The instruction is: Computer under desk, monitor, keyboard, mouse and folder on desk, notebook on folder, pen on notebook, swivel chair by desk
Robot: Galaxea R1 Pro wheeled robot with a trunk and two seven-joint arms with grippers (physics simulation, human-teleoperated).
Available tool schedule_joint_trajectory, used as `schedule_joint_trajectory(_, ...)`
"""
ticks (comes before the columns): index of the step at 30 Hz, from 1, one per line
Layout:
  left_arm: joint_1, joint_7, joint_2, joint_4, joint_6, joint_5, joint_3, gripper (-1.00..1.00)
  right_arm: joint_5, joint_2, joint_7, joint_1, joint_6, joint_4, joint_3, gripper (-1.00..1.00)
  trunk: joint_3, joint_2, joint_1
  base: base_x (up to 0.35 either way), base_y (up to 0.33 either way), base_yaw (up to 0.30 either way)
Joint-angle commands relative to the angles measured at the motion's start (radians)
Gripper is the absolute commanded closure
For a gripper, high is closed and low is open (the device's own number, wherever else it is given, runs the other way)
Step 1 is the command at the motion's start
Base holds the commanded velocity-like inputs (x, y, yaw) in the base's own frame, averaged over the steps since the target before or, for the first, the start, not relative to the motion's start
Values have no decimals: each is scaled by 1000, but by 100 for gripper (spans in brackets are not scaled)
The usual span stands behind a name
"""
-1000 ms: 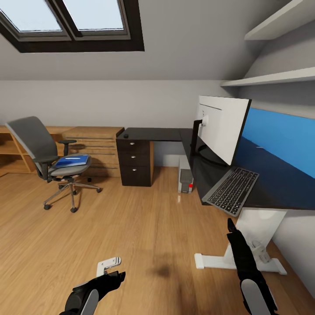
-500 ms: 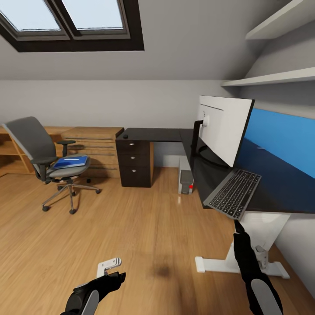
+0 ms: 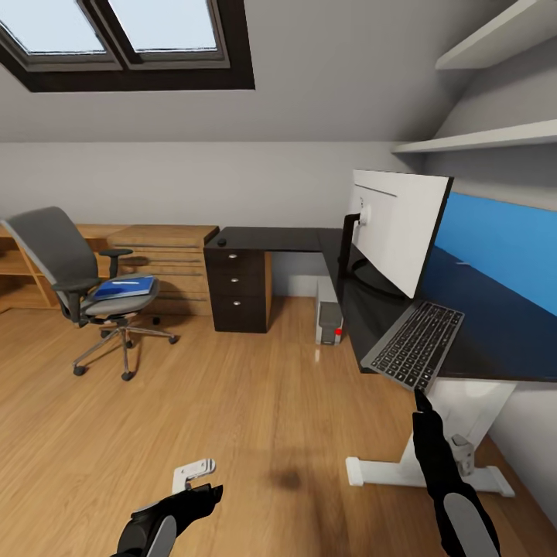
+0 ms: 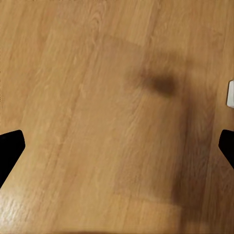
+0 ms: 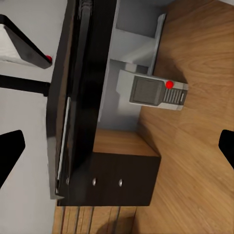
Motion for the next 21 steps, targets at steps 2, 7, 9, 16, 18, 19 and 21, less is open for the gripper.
schedule_joint_trajectory(2,0,9,0,-1,3,11,-1,-100,-10,0,-3,0,-4,-1,0,-100,5,14,-8,2,0,0)
schedule_joint_trajectory(7,0,9,0,-1,3,11,-1,-100,-10,0,-2,0,-4,-1,0,-100,21,49,-27,1,0,0)
schedule_joint_trajectory(9,0,9,1,-1,3,11,-1,-100,-10,0,-3,0,-4,-1,0,-100,21,49,-27,0,0,0)
schedule_joint_trajectory(16,0,9,1,-1,3,12,-1,-100,-9,0,-3,-1,-4,-1,0,-100,21,49,-27,0,0,0)
schedule_joint_trajectory(18,0,9,1,-1,3,11,-1,-100,-9,0,-3,-1,-4,-1,1,-100,21,49,-27,0,0,0)
schedule_joint_trajectory(19,0,9,0,-1,3,11,-1,-100,-9,0,-3,-1,-4,-1,1,-100,21,49,-27,0,0,0)
schedule_joint_trajectory(21,0,9,0,-1,3,11,-1,-100,-9,0,-3,-1,-4,-1,0,-100,21,49,-27,0,0,0)
